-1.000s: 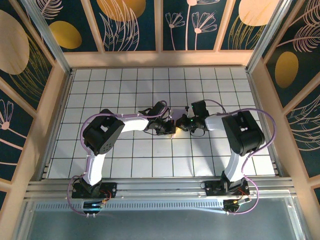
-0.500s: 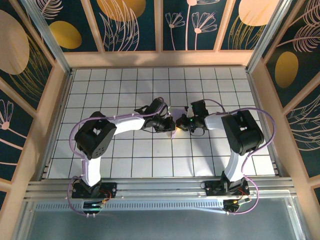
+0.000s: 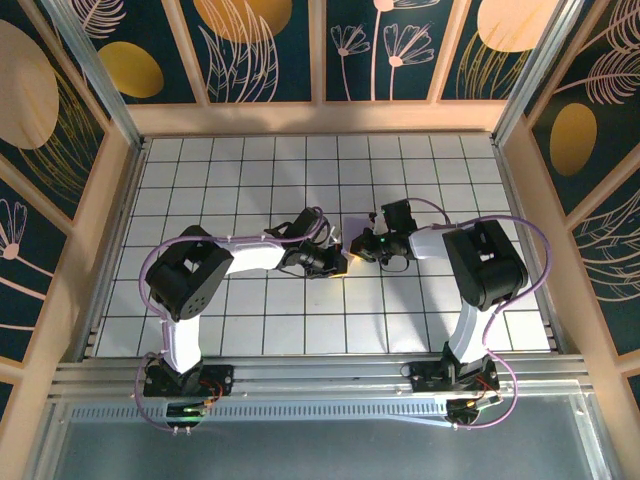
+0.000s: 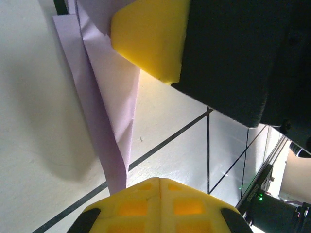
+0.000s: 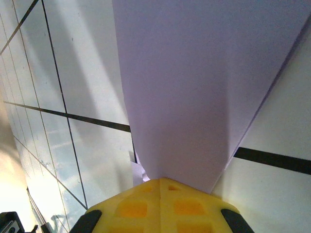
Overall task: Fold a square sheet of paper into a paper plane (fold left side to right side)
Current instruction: Fold the wing for the fifth time at the center of the table.
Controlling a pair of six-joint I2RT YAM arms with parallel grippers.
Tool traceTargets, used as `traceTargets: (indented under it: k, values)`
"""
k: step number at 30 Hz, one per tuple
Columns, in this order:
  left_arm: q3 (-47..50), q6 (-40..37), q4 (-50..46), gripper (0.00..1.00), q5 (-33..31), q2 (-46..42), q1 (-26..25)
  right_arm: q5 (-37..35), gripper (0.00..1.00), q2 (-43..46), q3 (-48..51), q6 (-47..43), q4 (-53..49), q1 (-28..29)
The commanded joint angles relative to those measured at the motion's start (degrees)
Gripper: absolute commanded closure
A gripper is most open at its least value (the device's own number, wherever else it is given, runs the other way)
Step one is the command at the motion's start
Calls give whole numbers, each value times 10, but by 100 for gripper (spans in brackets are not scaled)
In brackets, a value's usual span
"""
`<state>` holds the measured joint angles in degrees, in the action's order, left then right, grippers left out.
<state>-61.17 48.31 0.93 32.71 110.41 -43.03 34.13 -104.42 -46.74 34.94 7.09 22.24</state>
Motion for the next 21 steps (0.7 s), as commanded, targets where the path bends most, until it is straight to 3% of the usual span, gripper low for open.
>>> traceTargets:
  k: [1, 21]
  values:
    - [-9, 9, 15, 96, 9, 16, 3, -35, 100, -32, 8, -9, -65, 8]
    - [-8, 4, 7, 96, 5, 44, 3, -46, 100, -34, 0, -18, -79, 15]
